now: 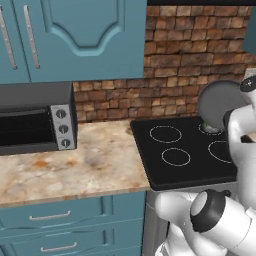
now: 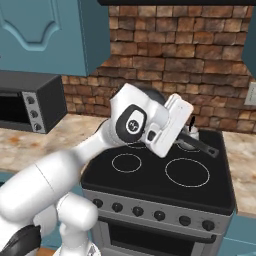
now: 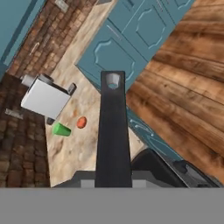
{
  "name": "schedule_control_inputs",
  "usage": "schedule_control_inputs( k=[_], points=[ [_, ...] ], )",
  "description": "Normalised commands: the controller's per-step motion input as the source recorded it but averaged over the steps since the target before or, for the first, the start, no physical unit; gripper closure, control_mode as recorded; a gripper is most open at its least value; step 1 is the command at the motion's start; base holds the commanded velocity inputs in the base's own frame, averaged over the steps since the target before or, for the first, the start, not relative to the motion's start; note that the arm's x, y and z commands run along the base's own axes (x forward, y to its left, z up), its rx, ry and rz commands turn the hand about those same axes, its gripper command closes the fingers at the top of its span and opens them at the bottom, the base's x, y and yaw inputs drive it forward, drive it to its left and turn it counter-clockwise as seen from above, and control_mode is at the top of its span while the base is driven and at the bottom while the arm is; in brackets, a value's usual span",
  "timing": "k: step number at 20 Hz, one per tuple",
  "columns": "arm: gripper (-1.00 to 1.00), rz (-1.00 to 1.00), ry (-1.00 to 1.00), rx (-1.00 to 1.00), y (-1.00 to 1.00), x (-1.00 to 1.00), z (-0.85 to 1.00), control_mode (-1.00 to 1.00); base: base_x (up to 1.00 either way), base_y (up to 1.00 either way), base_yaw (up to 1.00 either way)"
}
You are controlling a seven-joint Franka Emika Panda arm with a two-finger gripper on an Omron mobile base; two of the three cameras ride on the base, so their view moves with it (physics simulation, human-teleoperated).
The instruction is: Pick the pan from the cabinet and place it on the stove. Then turn on the stove burner for the pan.
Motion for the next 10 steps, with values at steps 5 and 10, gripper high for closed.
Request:
schedule_control_inputs(
  k=[5,10],
  points=[
    [1.00,-0.07,0.10,0.05,-0.46,0.00,-0.48,-1.00,0.00,0.00,0.00],
    [1.00,-0.05,0.09,0.07,-0.57,0.00,-0.43,-1.00,0.00,0.00,0.00]
  ],
)
